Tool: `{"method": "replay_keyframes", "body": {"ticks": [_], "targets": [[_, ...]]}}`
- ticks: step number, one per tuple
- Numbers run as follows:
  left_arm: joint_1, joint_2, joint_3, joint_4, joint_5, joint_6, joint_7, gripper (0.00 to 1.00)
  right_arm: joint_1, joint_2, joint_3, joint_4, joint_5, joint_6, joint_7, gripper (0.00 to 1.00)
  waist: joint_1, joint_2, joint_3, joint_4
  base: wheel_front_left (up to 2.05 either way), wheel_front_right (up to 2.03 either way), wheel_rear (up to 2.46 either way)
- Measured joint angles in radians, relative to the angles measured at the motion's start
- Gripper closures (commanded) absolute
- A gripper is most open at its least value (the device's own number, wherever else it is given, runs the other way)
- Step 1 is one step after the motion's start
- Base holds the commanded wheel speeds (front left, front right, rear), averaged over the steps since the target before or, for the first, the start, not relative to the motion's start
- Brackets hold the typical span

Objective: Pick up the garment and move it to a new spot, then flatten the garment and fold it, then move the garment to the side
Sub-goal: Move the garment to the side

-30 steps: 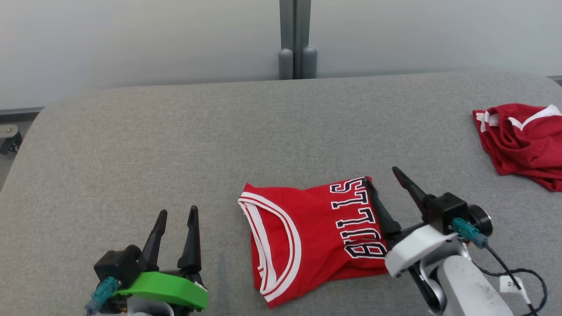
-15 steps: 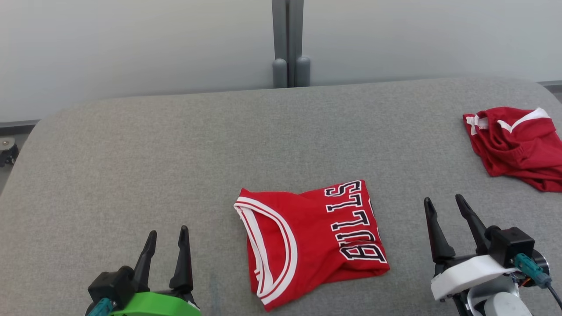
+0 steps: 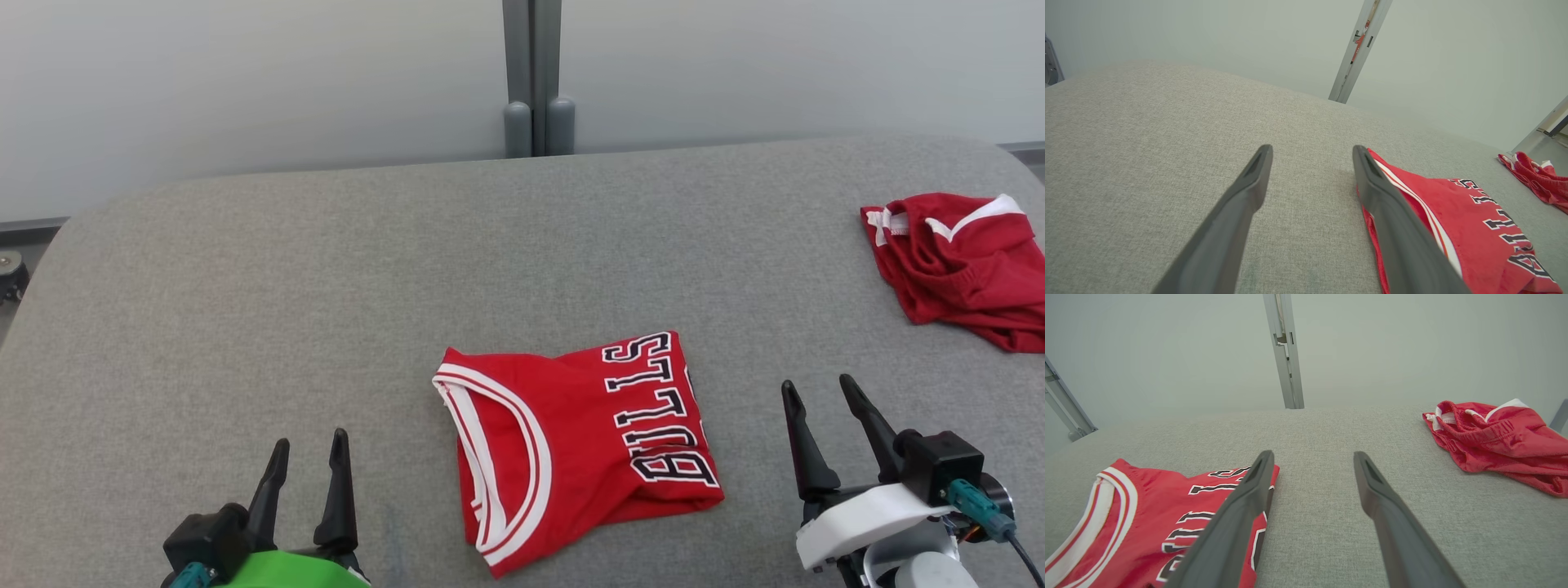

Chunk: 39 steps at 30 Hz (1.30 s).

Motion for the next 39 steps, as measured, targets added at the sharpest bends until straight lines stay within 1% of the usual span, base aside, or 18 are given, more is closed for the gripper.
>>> {"method": "replay_keyframes", "body": {"ticks": [13,18,22,29,34,37,39], "targets": [[0.000,-0.002,-0.002,0.004,0.000,0.000,0.000,0.00,-0.026,0.000,0.023,0.020,-0.026,0.000,0.000,0.00,0.0000,0.0000,-0.008,0.010,0.00,0.00,0.00],[0.000,-0.002,-0.005,0.010,-0.001,0.000,0.000,0.00,-0.074,0.000,0.025,0.084,-0.072,0.000,0.016,0.00,0.0000,0.0000,-0.011,0.017,0.00,0.00,0.00],[0.000,-0.003,-0.012,0.013,-0.002,0.000,0.000,0.00,-0.153,0.000,0.015,0.120,-0.104,0.000,0.111,0.00,0.0000,0.0000,-0.011,0.028,0.00,0.00,0.00],[-0.003,-0.003,-0.029,0.023,-0.010,0.000,0.000,0.00,-0.245,0.000,0.012,0.194,-0.123,0.000,0.338,0.00,0.0000,0.0000,0.001,0.061,0.00,0.00,0.00],[-0.012,-0.004,-0.030,0.028,-0.016,0.000,0.000,0.00,-0.267,0.001,0.033,0.241,-0.088,0.000,0.467,0.00,0.0000,0.0000,0.018,0.091,0.00,0.00,0.00],[-0.019,-0.004,-0.030,0.026,-0.017,0.000,0.000,0.00,-0.271,0.001,0.052,0.271,-0.029,0.000,0.519,0.00,0.0000,0.0000,0.033,0.107,0.00,0.00,0.00],[-0.023,-0.004,-0.030,0.026,-0.017,0.000,0.000,0.00,-0.271,0.001,0.062,0.298,-0.020,0.000,0.548,0.00,0.0000,0.0000,0.042,0.115,0.00,0.00,0.00]]}}
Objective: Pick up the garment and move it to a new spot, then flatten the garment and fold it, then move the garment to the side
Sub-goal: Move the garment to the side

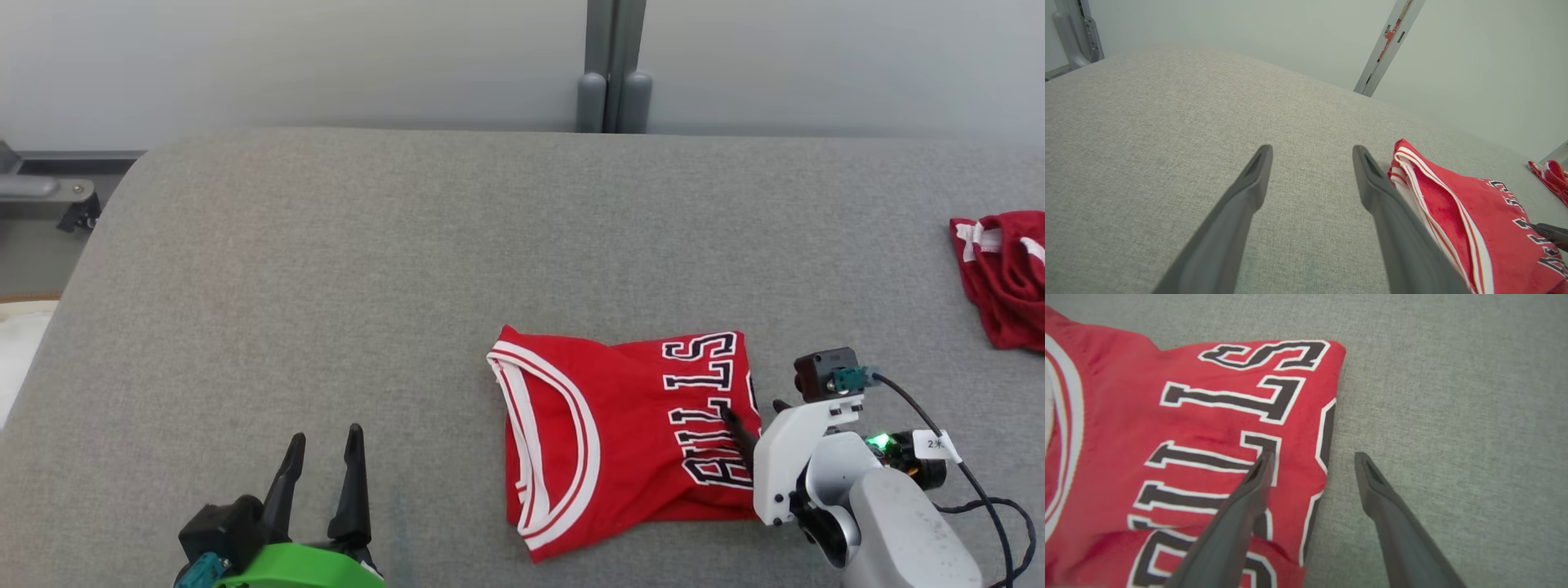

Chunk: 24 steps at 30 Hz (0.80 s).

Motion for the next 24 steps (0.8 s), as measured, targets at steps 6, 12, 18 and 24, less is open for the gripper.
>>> {"method": "replay_keyframes", "body": {"ticks": [6,12,18,24], "targets": [[-0.011,0.000,0.000,0.000,0.000,0.000,0.000,0.00,-0.016,-0.002,0.029,0.060,0.046,0.000,0.014,0.00,0.0000,0.0000,0.026,0.020,0.00,0.00,0.00],[-0.020,0.000,0.007,-0.004,0.001,0.000,0.000,0.00,-0.056,-0.008,0.114,0.088,0.054,-0.001,-0.021,0.67,0.0000,0.0000,0.045,0.023,0.00,0.00,0.00],[-0.021,0.000,0.005,-0.011,0.002,0.000,0.000,0.00,-0.102,0.000,0.135,0.104,0.029,-0.001,-0.069,1.00,0.0000,0.0000,0.053,-0.002,0.00,0.00,0.00],[-0.037,0.000,0.002,-0.029,0.004,0.000,0.000,0.00,-0.164,-0.027,0.119,0.090,-0.001,0.000,-0.083,1.00,0.0000,0.0000,0.066,-0.059,0.00,0.00,0.00]]}}
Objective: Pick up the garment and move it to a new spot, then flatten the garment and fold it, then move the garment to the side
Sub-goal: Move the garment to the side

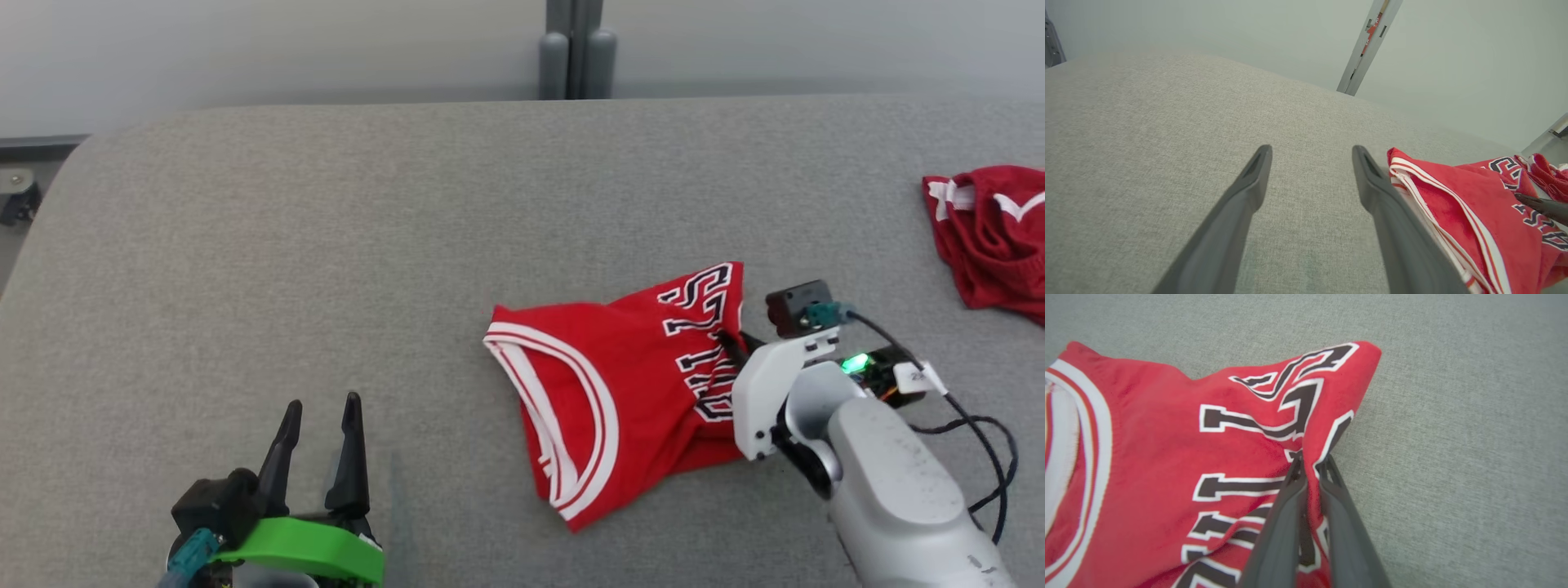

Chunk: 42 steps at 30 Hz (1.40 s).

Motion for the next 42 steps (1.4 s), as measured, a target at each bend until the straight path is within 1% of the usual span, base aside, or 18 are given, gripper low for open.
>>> {"method": "replay_keyframes", "body": {"ticks": [7,10,13,18,21,25,28,32,36,42], "targets": [[-0.043,0.000,-0.011,-0.026,0.020,0.000,0.000,0.00,-0.057,-0.096,-0.056,-0.053,-0.016,0.000,0.019,1.00,0.0000,0.0001,0.029,-0.103,0.00,0.00,0.00],[-0.066,-0.001,-0.017,-0.026,0.036,0.000,0.000,0.00,-0.073,-0.119,-0.094,-0.069,-0.022,0.000,0.019,1.00,0.0000,0.0000,0.046,-0.157,0.00,0.00,0.00],[-0.086,0.003,-0.020,-0.026,0.053,0.000,0.000,0.00,-0.084,-0.119,-0.123,-0.079,-0.022,0.000,0.013,1.00,0.0000,0.0000,0.065,-0.215,0.00,0.00,0.00],[-0.120,0.031,-0.042,-0.021,0.061,0.000,0.000,0.00,-0.101,-0.105,-0.161,-0.087,-0.025,0.000,-0.021,1.00,-0.0001,0.0000,0.100,-0.315,0.00,0.00,0.00],[-0.140,0.045,-0.060,-0.015,0.061,0.000,0.000,0.00,-0.105,-0.091,-0.170,-0.084,-0.026,0.000,-0.040,1.00,0.0000,0.0000,0.123,-0.367,0.00,0.00,0.00],[-0.165,0.058,-0.084,-0.009,0.061,0.000,0.000,0.00,-0.117,-0.080,-0.184,-0.074,-0.028,0.000,-0.058,1.00,0.0000,0.0000,0.159,-0.419,0.00,0.00,0.00],[-0.175,0.062,-0.101,-0.005,0.061,0.000,0.000,0.00,-0.142,-0.075,-0.184,-0.069,-0.029,0.000,-0.065,1.00,0.0000,0.0000,0.189,-0.440,0.00,0.00,0.00],[-0.180,0.067,-0.112,-0.002,0.057,0.000,0.000,0.00,-0.193,-0.080,-0.177,-0.069,-0.035,0.000,-0.068,1.00,0.0000,0.0000,0.216,-0.447,0.00,0.00,0.00],[-0.185,0.070,-0.109,-0.005,0.056,0.000,0.000,0.00,-0.260,-0.099,-0.159,-0.065,-0.053,0.000,-0.052,1.00,0.0000,0.0000,0.224,-0.426,0.00,0.00,0.00],[-0.193,0.071,-0.108,-0.015,0.056,0.000,0.000,0.00,-0.406,-0.148,-0.166,-0.010,-0.088,0.000,-0.023,1.00,0.0000,0.0000,0.241,-0.381,0.00,0.00,0.00]]}}
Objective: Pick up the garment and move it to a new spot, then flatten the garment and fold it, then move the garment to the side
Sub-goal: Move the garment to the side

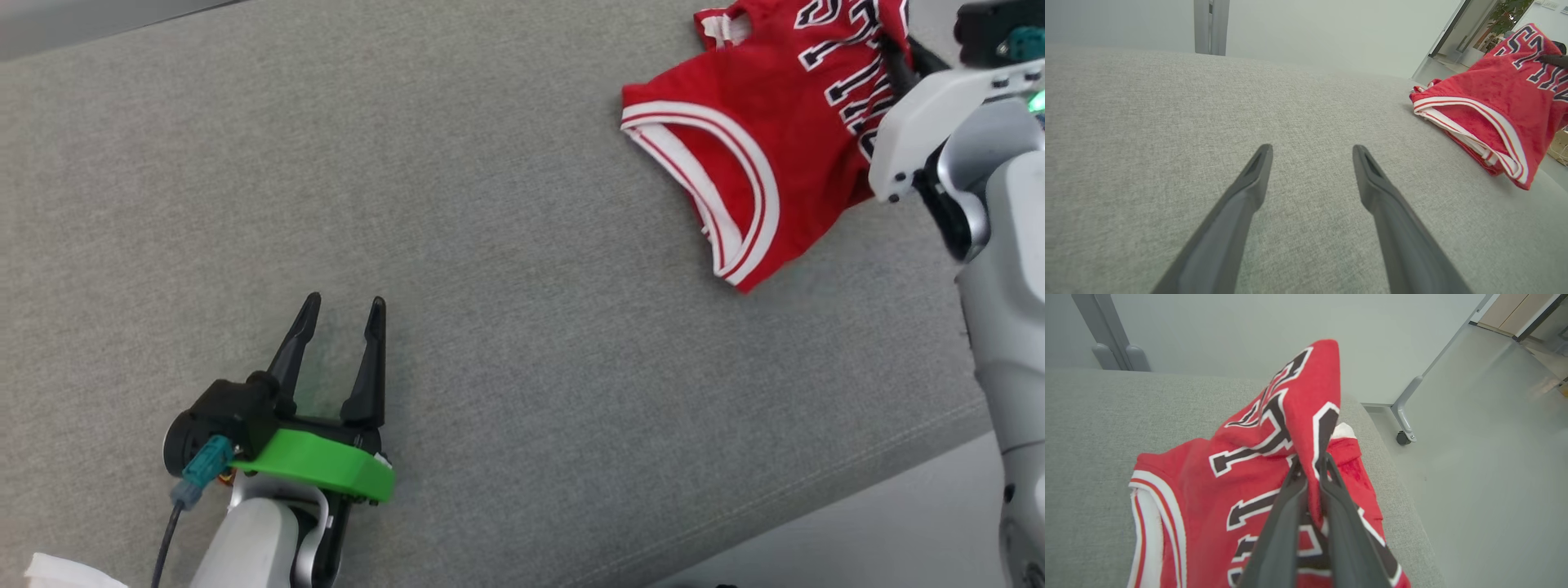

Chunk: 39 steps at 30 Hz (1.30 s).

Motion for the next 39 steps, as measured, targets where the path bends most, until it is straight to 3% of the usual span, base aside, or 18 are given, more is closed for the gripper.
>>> {"method": "replay_keyframes", "body": {"ticks": [13,17,18,19,20,21,25,30,39], "targets": [[-0.017,-0.011,-0.014,-0.007,0.004,0.000,0.000,0.00,-0.153,-0.199,-0.094,0.152,-0.102,0.000,0.017,1.00,0.0000,0.0000,0.056,0.116,0.00,0.00,0.00],[-0.018,-0.012,-0.019,-0.012,0.005,0.000,0.000,0.00,-0.154,-0.224,-0.152,0.181,-0.143,0.000,0.023,1.00,0.0000,0.0000,0.077,0.142,0.00,0.00,0.00],[-0.018,-0.011,-0.021,-0.013,0.005,0.000,0.000,0.00,-0.154,-0.230,-0.167,0.187,-0.155,0.000,0.021,0.94,0.0000,0.0000,0.082,0.147,0.00,0.00,0.00],[-0.018,-0.011,-0.022,-0.015,0.006,0.000,0.000,0.00,-0.153,-0.234,-0.194,0.192,-0.166,0.000,0.015,0.79,0.0000,0.0000,0.088,0.152,0.00,0.00,0.00],[-0.019,-0.011,-0.023,-0.017,0.008,0.000,0.000,0.00,-0.152,-0.236,-0.231,0.194,-0.178,0.000,-0.002,0.47,0.0000,0.0000,0.094,0.156,0.00,0.00,0.00],[-0.020,-0.011,-0.023,-0.018,0.008,0.000,0.000,0.00,-0.151,-0.238,-0.251,0.199,-0.196,0.000,-0.007,0.00,0.0000,0.0000,0.099,0.159,0.00,0.00,0.00],[-0.027,-0.011,-0.025,-0.020,0.010,0.000,0.000,0.00,-0.120,-0.228,-0.368,0.224,-0.272,0.000,-0.035,0.00,0.0000,0.0000,0.115,0.170,0.00,0.00,0.00],[-0.027,-0.010,-0.024,-0.016,0.010,0.000,-0.001,0.00,-0.104,-0.191,-0.443,0.236,-0.348,0.000,-0.078,0.00,0.0000,0.0000,0.111,0.170,0.00,0.00,0.00],[-0.026,-0.009,-0.015,-0.012,0.009,0.000,0.000,0.00,-0.129,-0.104,-0.397,0.257,-0.389,0.000,-0.180,0.00,0.0000,0.0000,0.067,0.155,0.00,0.00,0.00]]}}
